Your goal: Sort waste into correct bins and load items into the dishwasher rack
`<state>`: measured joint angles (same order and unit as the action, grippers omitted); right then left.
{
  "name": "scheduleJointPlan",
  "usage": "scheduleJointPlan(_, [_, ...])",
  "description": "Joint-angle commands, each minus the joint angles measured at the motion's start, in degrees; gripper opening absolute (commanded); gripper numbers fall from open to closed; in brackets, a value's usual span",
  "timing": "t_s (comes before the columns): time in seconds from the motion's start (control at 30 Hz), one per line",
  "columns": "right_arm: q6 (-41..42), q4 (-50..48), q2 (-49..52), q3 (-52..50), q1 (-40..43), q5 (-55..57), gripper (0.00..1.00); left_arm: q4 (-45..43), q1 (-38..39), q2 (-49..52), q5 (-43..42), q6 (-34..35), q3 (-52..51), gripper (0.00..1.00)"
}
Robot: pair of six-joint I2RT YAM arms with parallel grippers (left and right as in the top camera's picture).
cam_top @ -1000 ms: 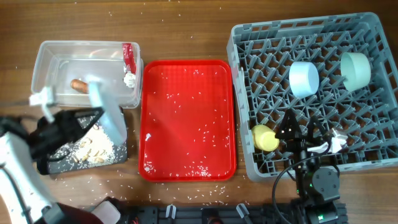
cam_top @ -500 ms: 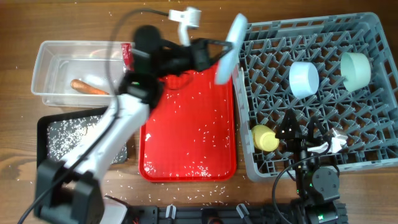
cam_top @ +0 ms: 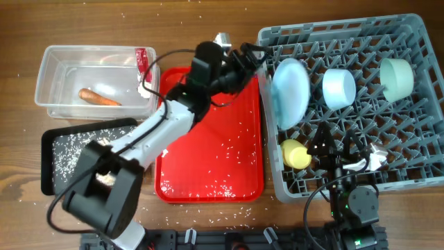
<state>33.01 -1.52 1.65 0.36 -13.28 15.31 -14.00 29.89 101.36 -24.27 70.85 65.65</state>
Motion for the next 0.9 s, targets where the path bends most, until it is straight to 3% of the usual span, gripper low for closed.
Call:
scheduleJointPlan(0.0, [0.4,-0.2,-0.3,-0.1,0.2,0.3,1.0,11.9,-3.5,-10.8,-1.2,-22.0,0.3,1.0])
scheduleJointPlan(0.17, [0.4,-0.2,-0.3,-0.1,0.2,0.3,1.0,30.9,-5.6,-29.4,-1.1,-47.3,0.3,1.0])
scheduleJointPlan(0.23, [0.4,-0.2,-0.3,-0.1,0.2,0.3,1.0,43.1,-7.2,-38.4,3.9,-59.4,0.3,1.0])
scheduleJointPlan(0.27, [0.4,-0.2,-0.3,-0.1,0.2,0.3,1.0,50.6,-8.5,-43.9,9.4,-60.4,0.3,1.0])
scheduleJointPlan(0.47, [0.4,-0.2,-0.3,-0.1,0.2,0.3,1.0,73.6,-11.2,-63.7,28.5,-60.4,-0.2,1.0])
scheduleJointPlan(0.53, [0.4,-0.2,-0.3,-0.1,0.2,0.3,1.0,73.4,-11.1,-68.1,36.0,-60.6,-2.9,1.0])
scheduleJointPlan(0.6, [0.4,-0.2,-0.3,-0.1,0.2,0.3,1.0,66.4,-13.4,-72.9,36.7,-63.8,-10.1,1.0])
scheduleJointPlan(0.73, [0.4,-0.2,-0.3,-0.1,0.2,0.3,1.0,44.6,-23.1,-84.8,26.0,-64.6,-31.3,1.0])
scheduleJointPlan(0.87, [0.4,-0.2,-0.3,-0.1,0.2,0.3,1.0,34.4,-27.3,-94.3,16.5,-64.4,-46.7,1.0])
